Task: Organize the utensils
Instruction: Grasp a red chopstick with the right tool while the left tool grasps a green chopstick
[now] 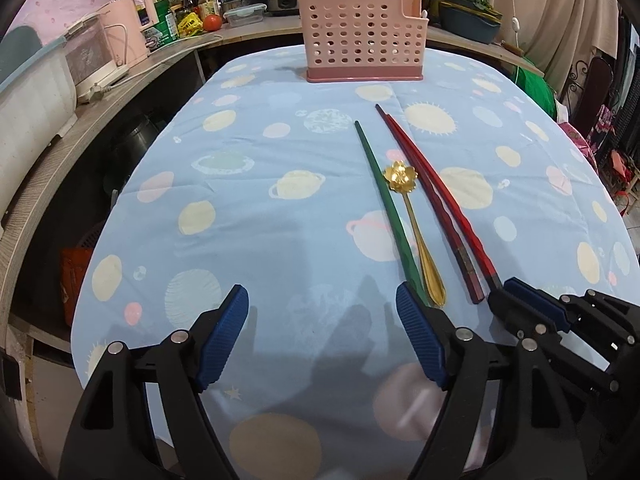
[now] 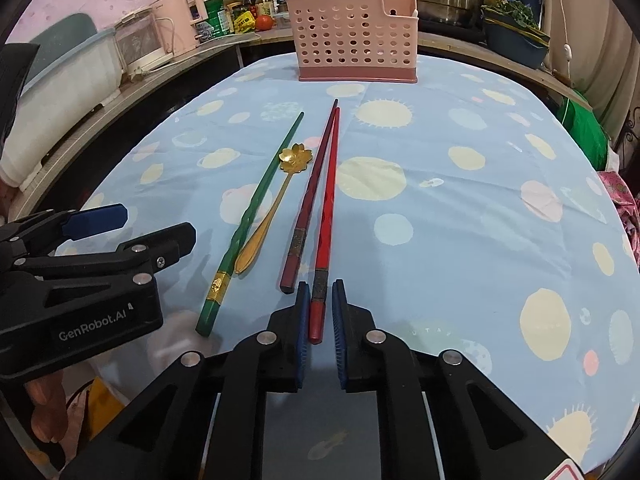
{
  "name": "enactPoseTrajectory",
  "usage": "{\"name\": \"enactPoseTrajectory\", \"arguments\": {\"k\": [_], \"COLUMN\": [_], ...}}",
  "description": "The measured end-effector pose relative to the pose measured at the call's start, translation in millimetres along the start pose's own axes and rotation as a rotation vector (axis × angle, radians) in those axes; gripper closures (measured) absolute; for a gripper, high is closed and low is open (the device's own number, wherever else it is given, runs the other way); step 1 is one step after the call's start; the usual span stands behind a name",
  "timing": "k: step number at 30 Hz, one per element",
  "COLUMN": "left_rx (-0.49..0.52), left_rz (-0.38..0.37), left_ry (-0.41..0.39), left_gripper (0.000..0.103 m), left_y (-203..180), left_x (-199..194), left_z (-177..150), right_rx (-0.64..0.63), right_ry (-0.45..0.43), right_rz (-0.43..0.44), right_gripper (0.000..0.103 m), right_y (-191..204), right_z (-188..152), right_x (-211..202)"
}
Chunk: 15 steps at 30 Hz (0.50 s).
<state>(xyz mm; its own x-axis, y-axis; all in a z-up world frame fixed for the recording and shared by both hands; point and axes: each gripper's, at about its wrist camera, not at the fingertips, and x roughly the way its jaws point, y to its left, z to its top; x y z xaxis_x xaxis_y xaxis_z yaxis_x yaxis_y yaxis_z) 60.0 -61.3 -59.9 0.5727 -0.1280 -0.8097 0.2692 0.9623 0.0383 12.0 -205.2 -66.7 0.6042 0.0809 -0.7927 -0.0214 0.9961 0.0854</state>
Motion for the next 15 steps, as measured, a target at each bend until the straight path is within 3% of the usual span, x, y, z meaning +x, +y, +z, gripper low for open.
{"name": "enactPoseTrajectory", "arguments": {"k": [15], "left_rx": [0.022], "left_rz": [-0.084], "left_ry": [0.036], "left_gripper": [0.027], "left_y": [-17.7], "left_x": [3.6], "left_z": [-13.8], "right_rx": [0.082], "right_ry": [-0.006], "right_rz": [-0.004], "right_gripper": [0.096], "right_y": [-23.7], "right_z": [-4.4], "right_x": [-4.2]}}
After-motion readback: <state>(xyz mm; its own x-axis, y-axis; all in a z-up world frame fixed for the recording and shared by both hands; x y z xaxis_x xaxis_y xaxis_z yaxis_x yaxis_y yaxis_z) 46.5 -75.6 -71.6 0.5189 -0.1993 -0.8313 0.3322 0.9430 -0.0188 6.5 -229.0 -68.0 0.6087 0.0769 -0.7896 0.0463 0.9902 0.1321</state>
